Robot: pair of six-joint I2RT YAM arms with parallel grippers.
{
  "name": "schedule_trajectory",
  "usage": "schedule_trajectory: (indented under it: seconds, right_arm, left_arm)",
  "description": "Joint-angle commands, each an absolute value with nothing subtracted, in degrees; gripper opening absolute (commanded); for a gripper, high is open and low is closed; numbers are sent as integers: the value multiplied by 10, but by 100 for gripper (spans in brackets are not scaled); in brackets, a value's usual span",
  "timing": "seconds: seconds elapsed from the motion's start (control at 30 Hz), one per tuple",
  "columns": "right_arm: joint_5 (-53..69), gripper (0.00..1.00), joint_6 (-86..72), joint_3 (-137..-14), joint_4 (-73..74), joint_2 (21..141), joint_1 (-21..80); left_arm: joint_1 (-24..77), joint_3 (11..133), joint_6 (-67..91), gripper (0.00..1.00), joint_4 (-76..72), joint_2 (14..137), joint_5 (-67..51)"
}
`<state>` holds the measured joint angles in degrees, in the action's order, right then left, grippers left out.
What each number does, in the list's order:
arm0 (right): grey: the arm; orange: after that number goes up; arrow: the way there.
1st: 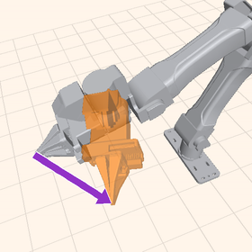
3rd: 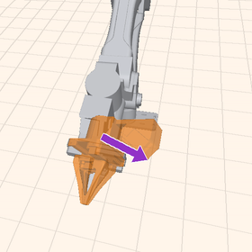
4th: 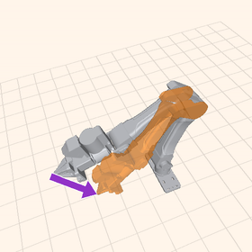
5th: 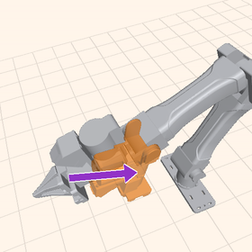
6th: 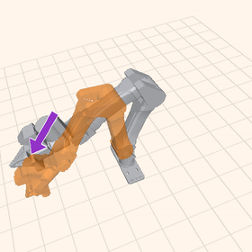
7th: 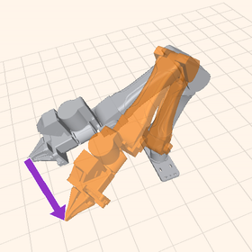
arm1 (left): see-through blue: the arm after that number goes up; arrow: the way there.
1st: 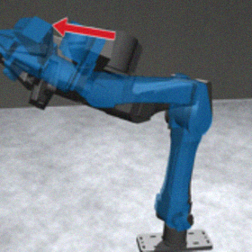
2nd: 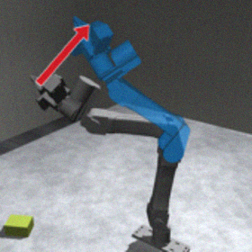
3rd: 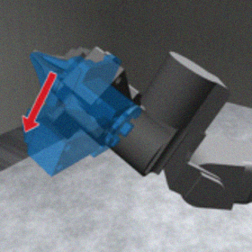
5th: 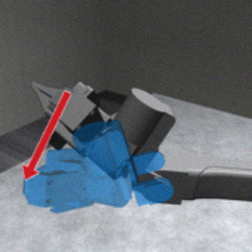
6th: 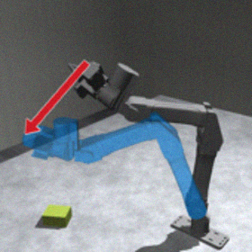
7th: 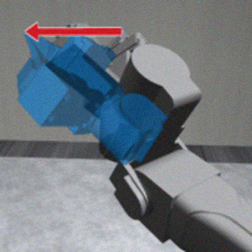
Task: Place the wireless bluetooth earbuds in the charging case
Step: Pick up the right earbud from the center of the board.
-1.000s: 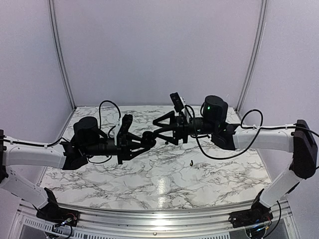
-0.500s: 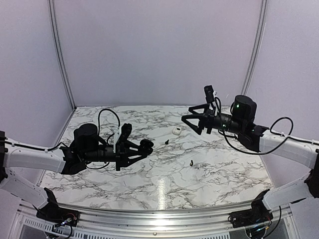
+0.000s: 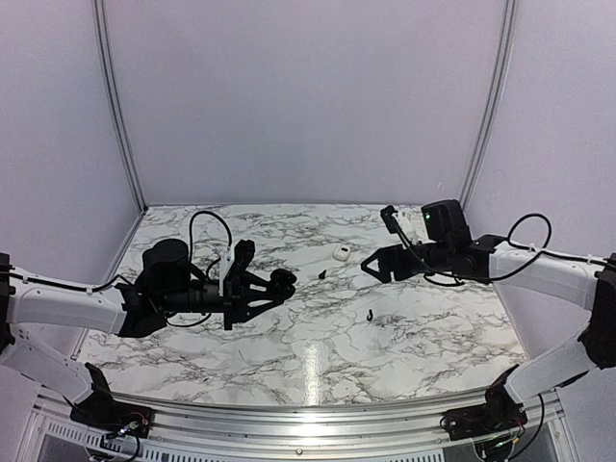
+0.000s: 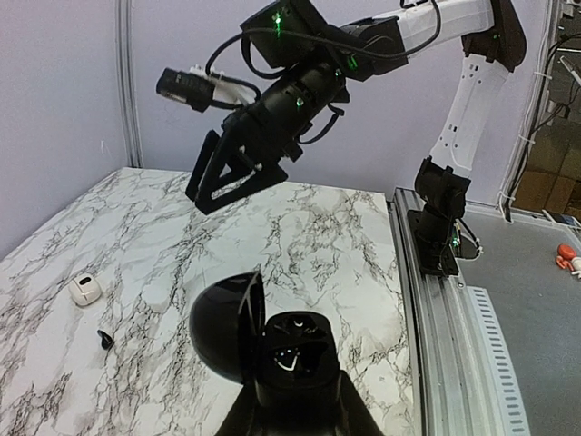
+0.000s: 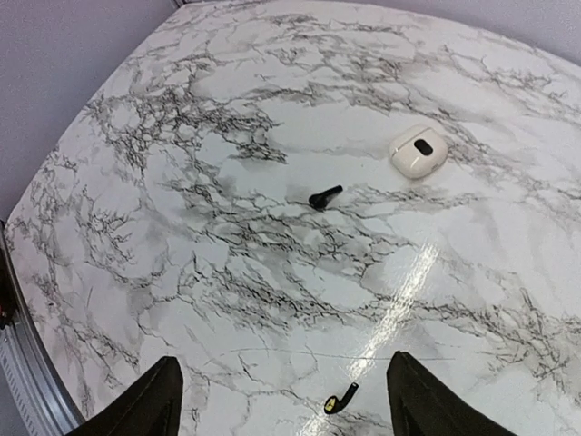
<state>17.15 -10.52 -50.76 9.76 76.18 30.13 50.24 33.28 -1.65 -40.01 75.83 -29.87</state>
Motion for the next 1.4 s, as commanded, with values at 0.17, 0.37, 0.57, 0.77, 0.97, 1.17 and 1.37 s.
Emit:
schedule_trajectory:
  seconds: [0.17,0.37,0.57,0.77,0.97,1.17,1.37]
  right_arm:
    - [152,65,-73,-478,132,834,298]
    - [196,62,-81,-517,48,908,300]
    - [178,58,-54,-630,49,1033,320]
    - [173,58,-53,-727,64,1124,331]
    - [168,63,-63,-766,50,1184,350]
    - [150,63,-57,-793,47,1223,356]
    - [133,52,-39,-826,48,1255,361]
  left_arm:
    - [498,335,-24,8,-410,764,-297]
    - [492,337,-21,8,-410,764,-297]
    - [484,331,-17,8,-410,754,-290]
    - [483,329,-17,8,-410,750,-285]
    - [482,327,-16,8,-410,747,-282]
    - [483,324,-15,8,-411,743,-278]
    - [482,325,-15,8,-411,743,-274]
